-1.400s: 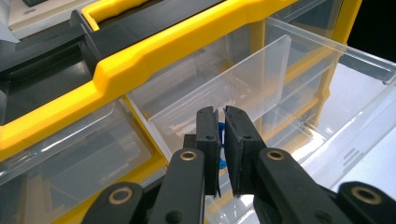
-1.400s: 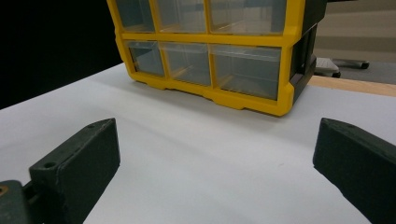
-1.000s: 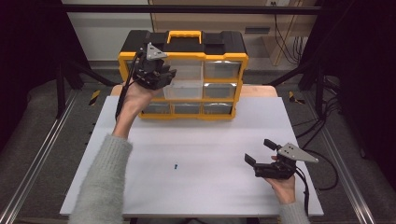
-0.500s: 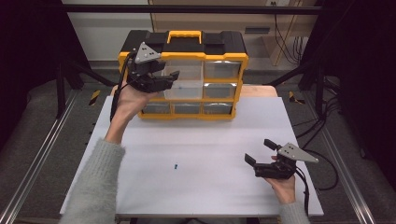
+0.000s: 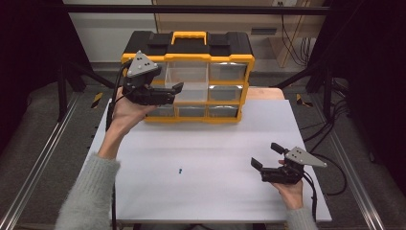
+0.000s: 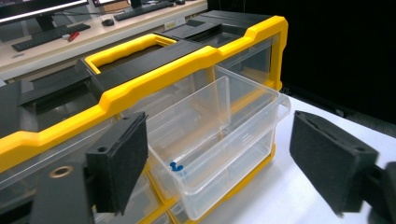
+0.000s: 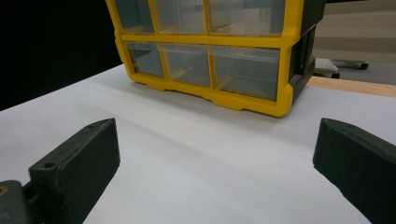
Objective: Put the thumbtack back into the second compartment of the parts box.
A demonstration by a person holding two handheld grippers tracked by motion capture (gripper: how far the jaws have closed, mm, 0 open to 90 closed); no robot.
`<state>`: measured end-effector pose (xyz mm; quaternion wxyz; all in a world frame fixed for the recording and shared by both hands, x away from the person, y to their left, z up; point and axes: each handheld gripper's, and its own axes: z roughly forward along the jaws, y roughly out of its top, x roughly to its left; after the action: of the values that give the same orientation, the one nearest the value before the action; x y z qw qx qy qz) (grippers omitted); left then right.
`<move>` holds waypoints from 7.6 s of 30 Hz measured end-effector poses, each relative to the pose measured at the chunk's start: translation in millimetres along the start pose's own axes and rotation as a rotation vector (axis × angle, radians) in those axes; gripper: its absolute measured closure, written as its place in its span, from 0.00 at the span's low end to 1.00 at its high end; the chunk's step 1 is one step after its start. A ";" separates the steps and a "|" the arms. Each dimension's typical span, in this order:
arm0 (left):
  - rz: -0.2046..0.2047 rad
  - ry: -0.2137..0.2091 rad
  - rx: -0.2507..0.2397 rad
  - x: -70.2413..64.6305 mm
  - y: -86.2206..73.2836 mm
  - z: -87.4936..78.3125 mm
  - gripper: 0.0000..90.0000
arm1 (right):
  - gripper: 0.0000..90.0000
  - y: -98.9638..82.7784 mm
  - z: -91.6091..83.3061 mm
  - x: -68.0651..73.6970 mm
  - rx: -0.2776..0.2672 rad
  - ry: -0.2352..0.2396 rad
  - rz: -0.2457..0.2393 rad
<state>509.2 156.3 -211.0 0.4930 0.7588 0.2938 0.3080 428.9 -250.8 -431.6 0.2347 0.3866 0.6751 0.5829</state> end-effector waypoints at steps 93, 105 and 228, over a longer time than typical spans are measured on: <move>-0.115 -0.020 0.063 -44.7 -176.4 -11.6 0.03 | 0.01 -0.1 0.3 1.6 0.001 0.003 -0.001; -0.124 -0.028 0.112 -52.9 -188.3 -1.5 0.03 | 0.01 -0.1 0.3 2.1 0.000 0.004 0.003; -0.166 -0.030 0.481 -104.2 -244.4 54.3 0.92 | 0.01 0.5 -0.8 0.5 -0.002 0.007 -0.011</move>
<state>449.1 130.8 -474.2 0.3265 0.8319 0.4126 0.1764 428.1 -250.9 -430.9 0.2358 0.3806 0.6775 0.5836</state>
